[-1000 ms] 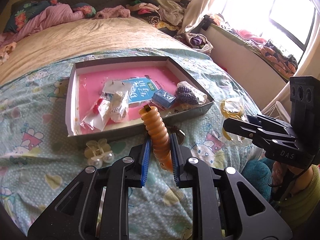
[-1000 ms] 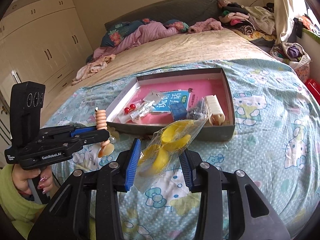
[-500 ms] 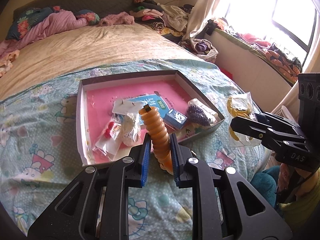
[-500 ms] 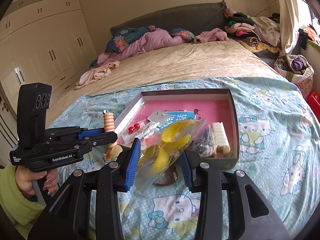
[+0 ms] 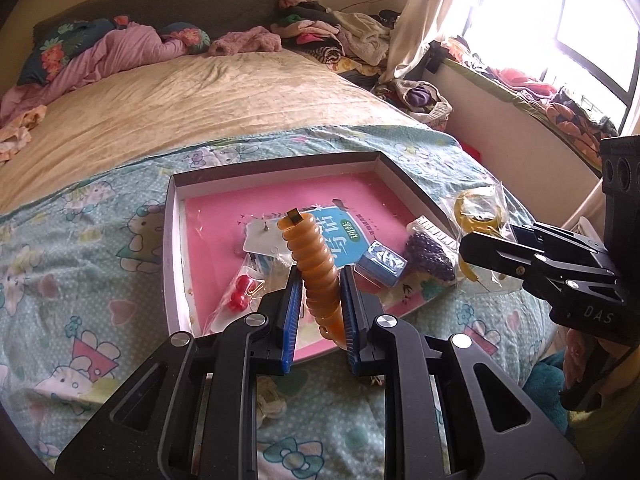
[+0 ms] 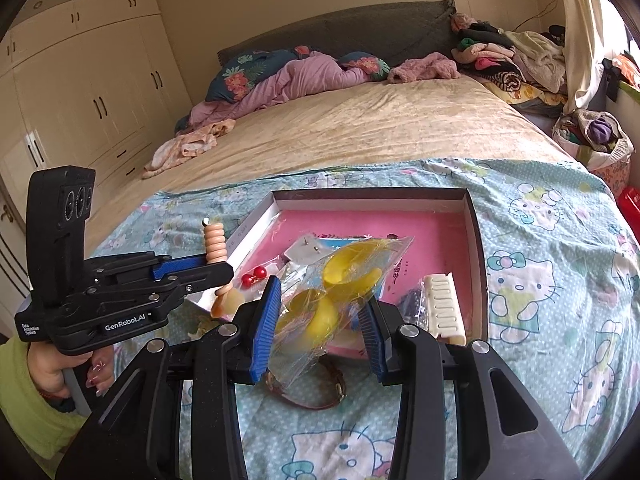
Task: Organize jewelry
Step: 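Lower both held items into the pink box and open both tools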
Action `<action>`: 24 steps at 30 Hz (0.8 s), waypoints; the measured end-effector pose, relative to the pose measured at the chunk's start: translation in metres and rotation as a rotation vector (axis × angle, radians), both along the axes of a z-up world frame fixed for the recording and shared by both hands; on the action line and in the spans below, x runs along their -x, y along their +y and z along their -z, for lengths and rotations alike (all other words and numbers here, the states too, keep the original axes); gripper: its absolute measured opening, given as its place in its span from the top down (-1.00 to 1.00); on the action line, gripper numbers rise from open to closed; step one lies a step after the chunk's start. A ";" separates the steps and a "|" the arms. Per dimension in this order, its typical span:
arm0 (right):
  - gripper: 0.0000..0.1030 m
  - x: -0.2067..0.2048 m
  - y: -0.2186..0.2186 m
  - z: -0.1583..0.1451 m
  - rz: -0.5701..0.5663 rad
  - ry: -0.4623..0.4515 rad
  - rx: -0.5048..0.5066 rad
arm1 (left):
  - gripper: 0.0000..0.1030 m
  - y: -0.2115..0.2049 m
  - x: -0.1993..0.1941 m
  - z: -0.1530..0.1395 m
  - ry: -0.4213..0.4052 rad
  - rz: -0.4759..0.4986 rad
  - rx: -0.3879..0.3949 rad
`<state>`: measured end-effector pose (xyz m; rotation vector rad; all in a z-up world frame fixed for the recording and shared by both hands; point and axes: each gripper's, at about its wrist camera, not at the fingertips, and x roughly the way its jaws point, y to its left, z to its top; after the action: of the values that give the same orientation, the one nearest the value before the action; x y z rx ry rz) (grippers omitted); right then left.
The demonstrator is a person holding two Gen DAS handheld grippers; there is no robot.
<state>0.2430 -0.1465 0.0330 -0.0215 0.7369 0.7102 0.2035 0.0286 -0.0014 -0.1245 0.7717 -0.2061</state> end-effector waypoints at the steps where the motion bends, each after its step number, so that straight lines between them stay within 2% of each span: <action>1: 0.29 -0.003 0.001 0.001 0.002 0.002 0.003 | 0.77 0.000 -0.001 0.001 0.001 -0.002 -0.001; 13: 0.29 -0.032 0.006 0.034 0.024 0.062 0.052 | 0.76 0.000 -0.021 0.020 0.035 -0.019 0.016; 24: 0.29 -0.039 0.002 0.045 0.040 0.067 0.065 | 0.76 -0.011 -0.032 0.035 0.068 0.005 0.031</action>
<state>0.2817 -0.1446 -0.0117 -0.0421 0.8227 0.6506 0.2353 0.0177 -0.0365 -0.1596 0.8363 -0.2193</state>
